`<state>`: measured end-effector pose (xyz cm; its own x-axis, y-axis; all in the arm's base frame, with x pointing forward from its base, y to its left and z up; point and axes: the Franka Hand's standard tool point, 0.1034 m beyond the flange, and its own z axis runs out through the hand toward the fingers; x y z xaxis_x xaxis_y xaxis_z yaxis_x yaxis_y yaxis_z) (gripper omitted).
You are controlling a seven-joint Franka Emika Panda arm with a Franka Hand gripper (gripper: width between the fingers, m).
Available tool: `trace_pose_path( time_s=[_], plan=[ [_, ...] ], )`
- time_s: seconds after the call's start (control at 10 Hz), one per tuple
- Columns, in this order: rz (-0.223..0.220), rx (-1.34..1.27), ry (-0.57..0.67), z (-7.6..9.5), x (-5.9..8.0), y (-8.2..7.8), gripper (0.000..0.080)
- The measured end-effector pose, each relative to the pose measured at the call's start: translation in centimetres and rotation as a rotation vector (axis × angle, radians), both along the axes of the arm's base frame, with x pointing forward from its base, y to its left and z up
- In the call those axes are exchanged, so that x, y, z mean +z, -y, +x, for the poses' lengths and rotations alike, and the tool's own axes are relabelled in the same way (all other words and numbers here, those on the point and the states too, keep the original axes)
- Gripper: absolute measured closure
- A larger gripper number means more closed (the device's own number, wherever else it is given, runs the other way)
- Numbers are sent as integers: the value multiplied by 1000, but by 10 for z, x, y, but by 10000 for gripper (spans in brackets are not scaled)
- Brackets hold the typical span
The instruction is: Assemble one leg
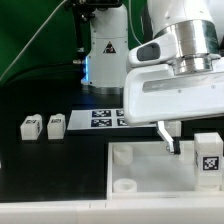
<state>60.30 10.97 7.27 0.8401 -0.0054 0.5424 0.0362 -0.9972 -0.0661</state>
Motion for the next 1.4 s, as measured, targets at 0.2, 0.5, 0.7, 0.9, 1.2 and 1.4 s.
trace_pose_path(
  time_s=[0.2, 0.5, 0.7, 0.9, 1.2, 1.4],
  plan=[
    [0, 0, -1, 0, 0, 0, 152],
    [0, 0, -1, 0, -1, 0, 151],
    [1, 1, -10, -1, -1, 0, 151],
    [25, 9, -84, 9, 17, -3, 151],
    [74, 21, -315, 16, 22, -7, 151],
    [98, 21, -496, 14, 14, -6, 151]
  ],
)
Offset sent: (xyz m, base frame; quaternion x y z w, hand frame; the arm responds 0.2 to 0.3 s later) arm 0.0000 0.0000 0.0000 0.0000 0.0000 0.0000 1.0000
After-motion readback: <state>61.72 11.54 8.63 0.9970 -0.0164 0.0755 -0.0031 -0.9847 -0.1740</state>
